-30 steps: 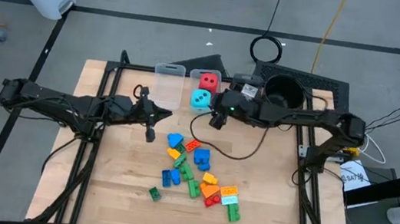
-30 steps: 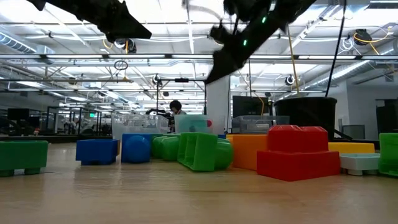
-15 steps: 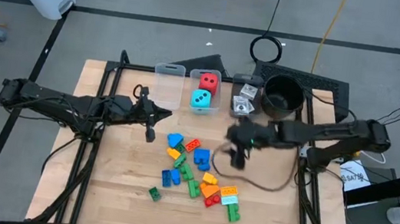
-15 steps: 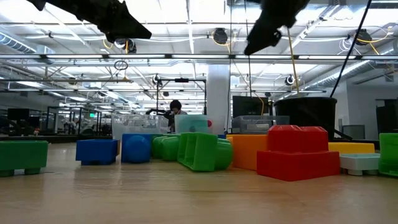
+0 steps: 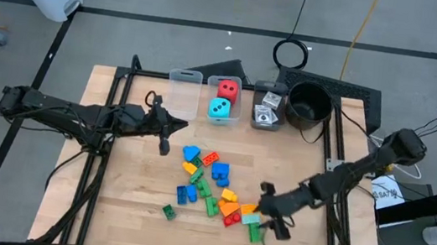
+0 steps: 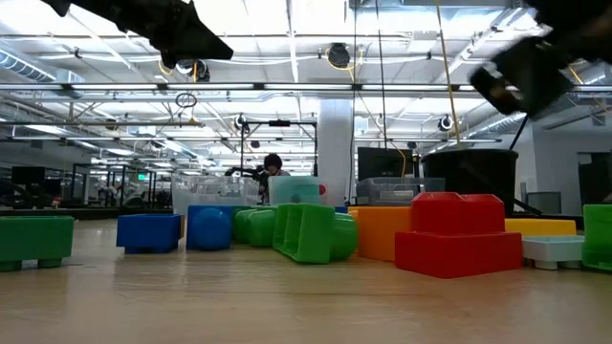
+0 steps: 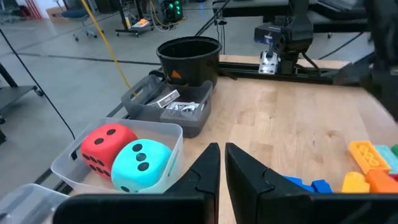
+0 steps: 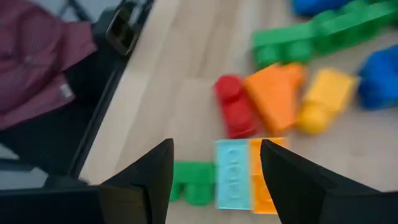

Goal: Pick & Place Toys
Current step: Put the yellow game piece into the left transparent bin

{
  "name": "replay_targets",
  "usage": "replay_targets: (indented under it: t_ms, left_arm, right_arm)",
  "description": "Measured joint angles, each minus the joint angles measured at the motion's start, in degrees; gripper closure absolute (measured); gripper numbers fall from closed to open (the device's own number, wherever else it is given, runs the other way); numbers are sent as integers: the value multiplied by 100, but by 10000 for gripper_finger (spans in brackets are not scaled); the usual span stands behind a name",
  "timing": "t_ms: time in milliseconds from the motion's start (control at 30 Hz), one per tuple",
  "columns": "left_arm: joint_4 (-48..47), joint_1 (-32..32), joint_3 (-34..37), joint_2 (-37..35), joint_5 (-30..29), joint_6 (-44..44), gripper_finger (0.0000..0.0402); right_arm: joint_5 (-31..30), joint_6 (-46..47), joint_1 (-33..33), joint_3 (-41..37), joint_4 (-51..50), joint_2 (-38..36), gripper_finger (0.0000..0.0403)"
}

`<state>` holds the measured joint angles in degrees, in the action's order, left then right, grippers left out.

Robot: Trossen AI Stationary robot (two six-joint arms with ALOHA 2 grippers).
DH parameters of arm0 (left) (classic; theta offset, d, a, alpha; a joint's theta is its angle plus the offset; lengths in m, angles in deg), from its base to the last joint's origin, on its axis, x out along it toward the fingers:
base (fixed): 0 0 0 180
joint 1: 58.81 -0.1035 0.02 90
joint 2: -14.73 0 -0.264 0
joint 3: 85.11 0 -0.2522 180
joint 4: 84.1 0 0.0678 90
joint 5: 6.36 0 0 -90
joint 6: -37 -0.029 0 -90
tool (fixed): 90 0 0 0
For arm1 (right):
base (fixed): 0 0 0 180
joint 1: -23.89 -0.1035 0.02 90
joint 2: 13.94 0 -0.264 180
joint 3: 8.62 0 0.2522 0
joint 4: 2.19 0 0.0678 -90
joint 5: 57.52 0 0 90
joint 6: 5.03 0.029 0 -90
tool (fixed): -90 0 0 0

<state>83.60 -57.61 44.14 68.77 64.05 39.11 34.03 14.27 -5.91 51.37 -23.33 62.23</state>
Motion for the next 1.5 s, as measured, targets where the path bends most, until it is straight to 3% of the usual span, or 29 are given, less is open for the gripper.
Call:
replay_targets:
  t_ms: [200,300,367,633,800,967,1100,1233,1367,1500]
  left_arm:
    - [-64,-1,0,0,-1,120,373]
    - [-140,1,2,0,-1,147,373]
    - [-138,0,2,0,-1,258,373]
    - [-145,1,2,0,-1,752,373]
    - [-170,-1,2,0,-3,720,373]
    - [-180,1,2,0,-1,713,373]
    - [-178,1,2,1,-1,813,373]
    - [-180,-1,2,1,2,1234,371]
    - [-336,-1,2,2,3,1257,337]
    - [-362,-1,2,112,-114,1294,272]
  right_arm:
    - [-25,523,-588,-1364,2157,3,201]
    - [-467,704,-880,-1774,2879,44,207]
    - [-754,654,-1071,-1900,3072,180,211]
    - [-783,501,-1177,-1914,3932,1145,229]
    - [-1352,437,-829,-1903,3927,1259,241]
    - [-1498,5,-340,-1909,4117,1240,242]
    - [-1491,-398,-16,-1803,3990,1019,216]
    - [-1490,-703,312,-1716,3104,397,173]
    - [-1482,-591,681,-1724,2022,-1,146]
    - [-1036,-508,947,-1726,1827,114,146]
